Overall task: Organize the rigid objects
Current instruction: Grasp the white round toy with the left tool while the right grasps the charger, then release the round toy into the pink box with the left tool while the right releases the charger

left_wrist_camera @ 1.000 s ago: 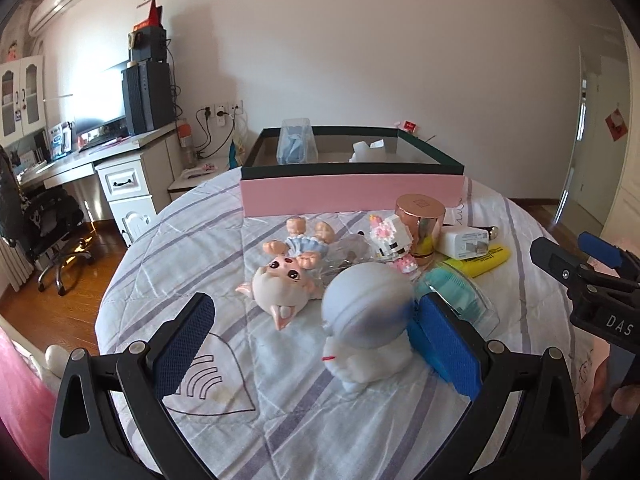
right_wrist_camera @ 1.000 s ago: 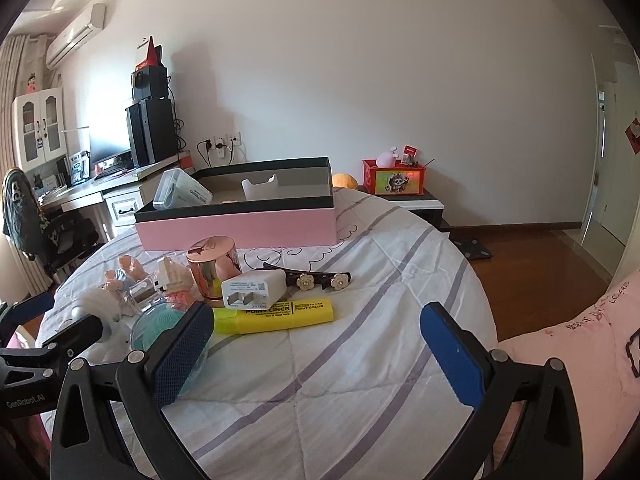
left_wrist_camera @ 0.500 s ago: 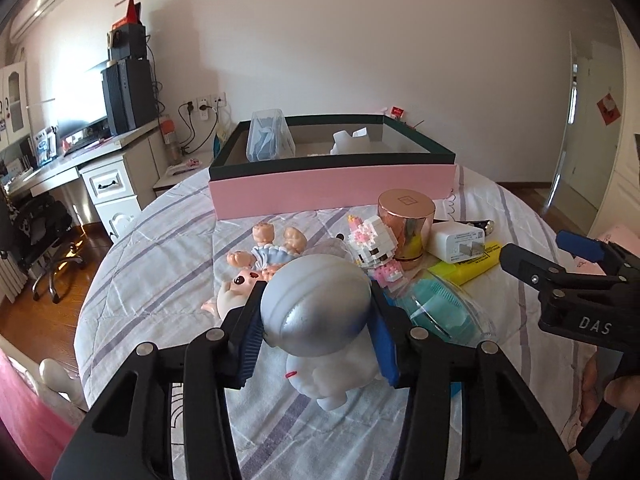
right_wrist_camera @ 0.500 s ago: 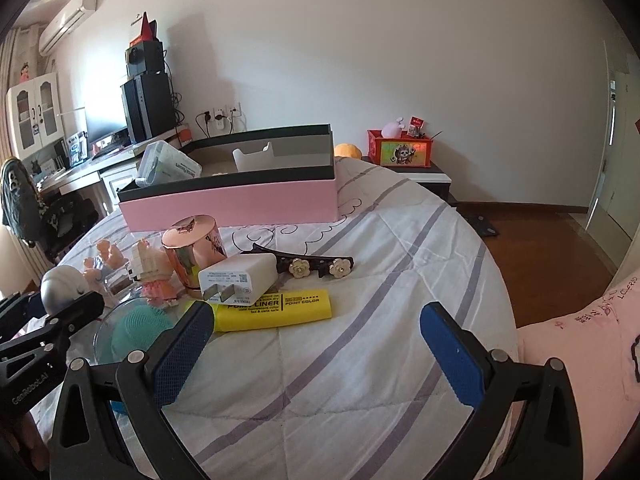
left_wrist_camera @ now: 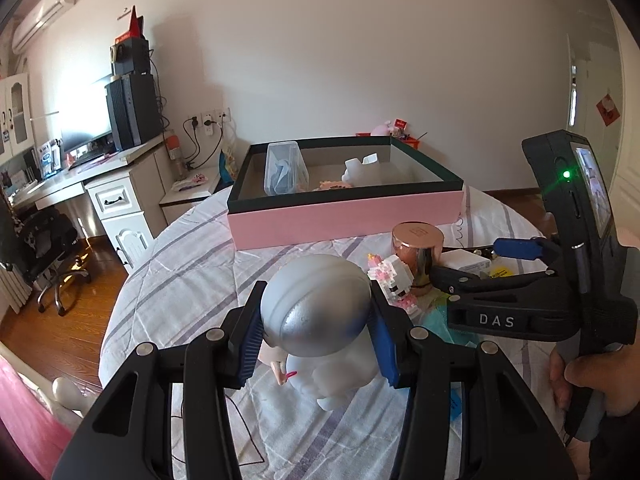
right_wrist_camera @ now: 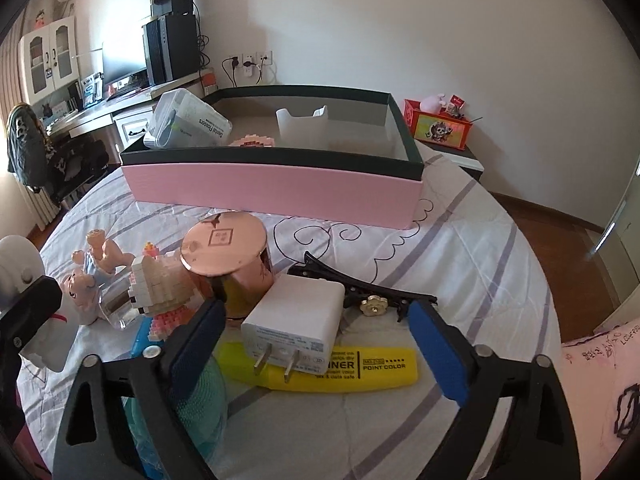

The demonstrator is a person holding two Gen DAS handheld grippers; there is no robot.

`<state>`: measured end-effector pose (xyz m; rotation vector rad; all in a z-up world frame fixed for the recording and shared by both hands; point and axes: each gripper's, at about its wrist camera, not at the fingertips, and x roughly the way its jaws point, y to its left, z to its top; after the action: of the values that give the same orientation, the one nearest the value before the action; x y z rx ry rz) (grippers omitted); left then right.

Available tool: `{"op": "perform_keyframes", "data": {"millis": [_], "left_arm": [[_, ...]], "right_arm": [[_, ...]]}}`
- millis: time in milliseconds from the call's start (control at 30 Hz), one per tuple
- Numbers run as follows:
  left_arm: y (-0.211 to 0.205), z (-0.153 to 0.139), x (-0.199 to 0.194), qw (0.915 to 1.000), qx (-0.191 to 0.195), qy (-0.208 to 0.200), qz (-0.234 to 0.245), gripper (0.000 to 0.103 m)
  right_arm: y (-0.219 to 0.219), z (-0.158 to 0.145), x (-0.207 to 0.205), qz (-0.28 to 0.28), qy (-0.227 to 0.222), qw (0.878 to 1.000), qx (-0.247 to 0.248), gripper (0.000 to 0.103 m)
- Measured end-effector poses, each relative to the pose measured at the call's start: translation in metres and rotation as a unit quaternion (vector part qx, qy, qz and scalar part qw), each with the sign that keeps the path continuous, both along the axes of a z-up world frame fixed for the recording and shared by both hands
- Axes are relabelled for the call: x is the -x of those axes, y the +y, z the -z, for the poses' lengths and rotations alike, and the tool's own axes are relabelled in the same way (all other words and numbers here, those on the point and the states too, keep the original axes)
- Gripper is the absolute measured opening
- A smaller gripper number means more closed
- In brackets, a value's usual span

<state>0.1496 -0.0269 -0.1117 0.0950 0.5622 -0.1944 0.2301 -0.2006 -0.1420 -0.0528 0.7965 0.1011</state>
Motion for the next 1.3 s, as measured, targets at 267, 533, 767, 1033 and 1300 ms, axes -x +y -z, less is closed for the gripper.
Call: {"op": "perform_keyframes", "data": {"millis": [267, 533, 767, 1033, 1300], "left_arm": [[-0.003, -0.005, -0.012, 0.9998, 0.002, 0.006, 0.018, 0.048], [-0.014, -0.044, -0.029, 0.9979, -0.001, -0.015, 0.063, 0.048], [-0.041, -0.083, -0.082, 0.9942, -0.042, -0.045, 0.088, 0.048], [-0.072, -0.062, -0.182, 0.9940, -0.077, 0.019, 0.075, 0.048], [-0.078, -0.029, -0.207, 0.9922, -0.099, 0.049, 0.058, 0.048]], "right_arm": [[-0.009, 0.008, -0.008, -0.014, 0.038, 0.999, -0.023, 0.041], [-0.004, -0.033, 0.007, -0.038, -0.014, 0.999, -0.016, 0.041], [-0.005, -0.078, -0.030, -0.040, -0.062, 0.997, -0.013, 0.041], [-0.010, -0.061, -0.125, -0.023, -0.020, 0.999, -0.012, 0.041], [-0.011, -0.025, -0.151, -0.035, 0.018, 0.999, -0.001, 0.042]]}}
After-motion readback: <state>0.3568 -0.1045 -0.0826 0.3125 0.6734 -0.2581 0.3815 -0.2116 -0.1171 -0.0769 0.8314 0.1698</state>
